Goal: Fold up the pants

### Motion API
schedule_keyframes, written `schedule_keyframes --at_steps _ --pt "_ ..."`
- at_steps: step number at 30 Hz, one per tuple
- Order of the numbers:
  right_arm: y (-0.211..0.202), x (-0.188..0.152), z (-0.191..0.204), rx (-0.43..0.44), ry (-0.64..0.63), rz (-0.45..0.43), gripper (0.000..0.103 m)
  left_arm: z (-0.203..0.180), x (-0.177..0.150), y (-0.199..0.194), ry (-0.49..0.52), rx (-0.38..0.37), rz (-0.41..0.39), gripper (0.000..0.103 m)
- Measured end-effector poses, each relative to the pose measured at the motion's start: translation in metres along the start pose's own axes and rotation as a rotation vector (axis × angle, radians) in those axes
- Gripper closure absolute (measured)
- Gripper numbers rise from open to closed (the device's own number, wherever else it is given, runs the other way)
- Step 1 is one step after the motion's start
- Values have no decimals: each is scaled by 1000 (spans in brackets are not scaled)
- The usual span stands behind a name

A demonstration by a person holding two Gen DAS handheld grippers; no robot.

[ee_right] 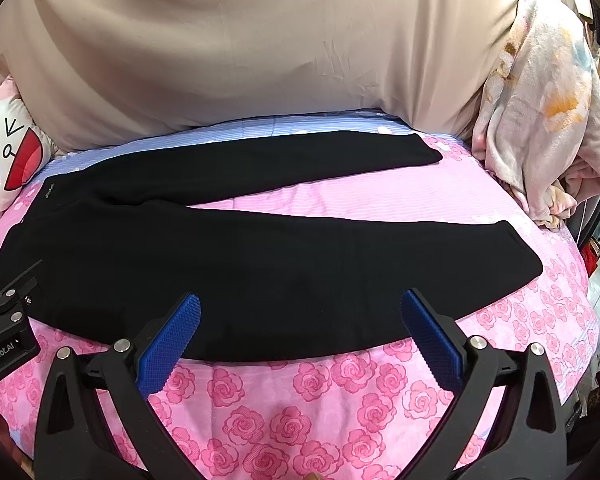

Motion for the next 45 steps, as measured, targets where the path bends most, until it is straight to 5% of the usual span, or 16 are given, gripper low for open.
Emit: schedule_keyframes --at_steps 45 --pt "23 18 3 1 -18 20 5 6 25 32 -23 17 31 6"
Point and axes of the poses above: each gripper's, at about its wrist camera, not at the fingertips, and y roughly the way its jaws point, z to its left, x to its top, the point moved 3 cm from there along y, roughly the way its jaws point, and after that the axes turned 15 degrees about -y, right-handed, at the moved point
